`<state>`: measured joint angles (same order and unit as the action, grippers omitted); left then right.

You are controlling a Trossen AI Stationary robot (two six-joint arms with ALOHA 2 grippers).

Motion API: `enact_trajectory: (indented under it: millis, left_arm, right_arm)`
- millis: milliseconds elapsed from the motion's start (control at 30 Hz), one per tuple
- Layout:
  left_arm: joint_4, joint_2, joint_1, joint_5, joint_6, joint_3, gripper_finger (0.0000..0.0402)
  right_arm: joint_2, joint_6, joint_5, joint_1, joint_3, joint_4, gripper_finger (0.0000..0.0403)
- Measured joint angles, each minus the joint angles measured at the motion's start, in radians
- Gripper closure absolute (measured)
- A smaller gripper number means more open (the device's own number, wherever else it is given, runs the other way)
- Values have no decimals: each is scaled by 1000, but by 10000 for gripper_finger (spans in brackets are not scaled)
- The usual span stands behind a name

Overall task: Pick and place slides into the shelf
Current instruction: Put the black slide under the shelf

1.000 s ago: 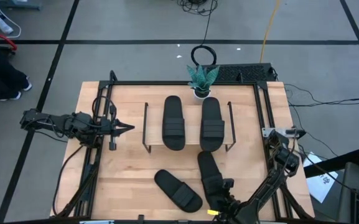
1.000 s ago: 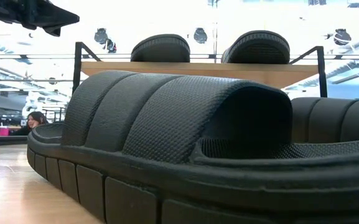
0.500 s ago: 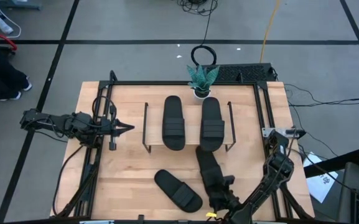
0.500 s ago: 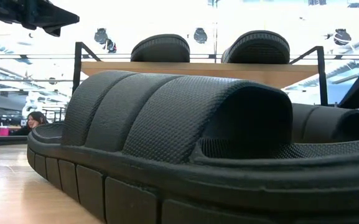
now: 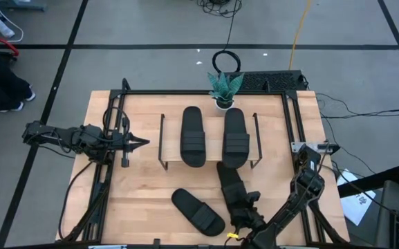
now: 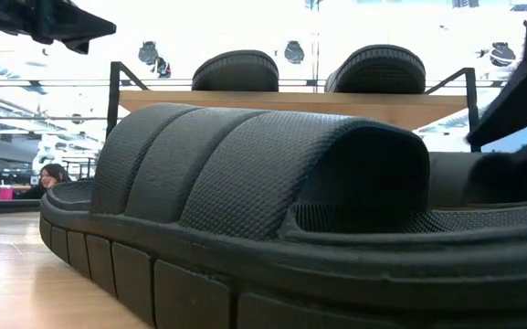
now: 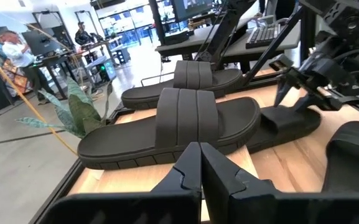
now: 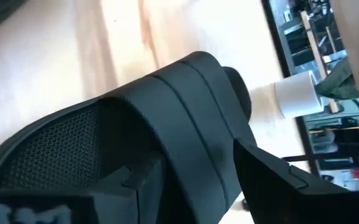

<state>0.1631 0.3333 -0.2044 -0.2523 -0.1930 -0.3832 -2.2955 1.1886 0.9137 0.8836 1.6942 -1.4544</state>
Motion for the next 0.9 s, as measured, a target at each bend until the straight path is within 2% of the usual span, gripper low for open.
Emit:
enact_trajectory:
  millis: [167,267,333,433,467,633,900]
  left_arm:
    - [0,0,0,49,-1,0,393]
    - [0,0,0,52,-1,0,386]
    - [0,0,0,52,-1,0,385]
    - [0,0,0,52,5,0,389]
    - [0,0,0,52,8,0,391]
    - [0,0,0,53,22,0,400]
    - [5,0,0,53,38,0,386]
  right_arm:
    - [0,-13,3,-35,-46,82,226]
    - [4,-35,14,-49,-97,175,245]
    - [10,-54,16,-56,-129,232,280]
    - [9,-69,33,-58,-147,260,366]
    - [9,-66,41,-57,-147,256,383]
    - [1,1,70,-49,-111,184,396]
    - [-2,35,104,-46,-43,47,400]
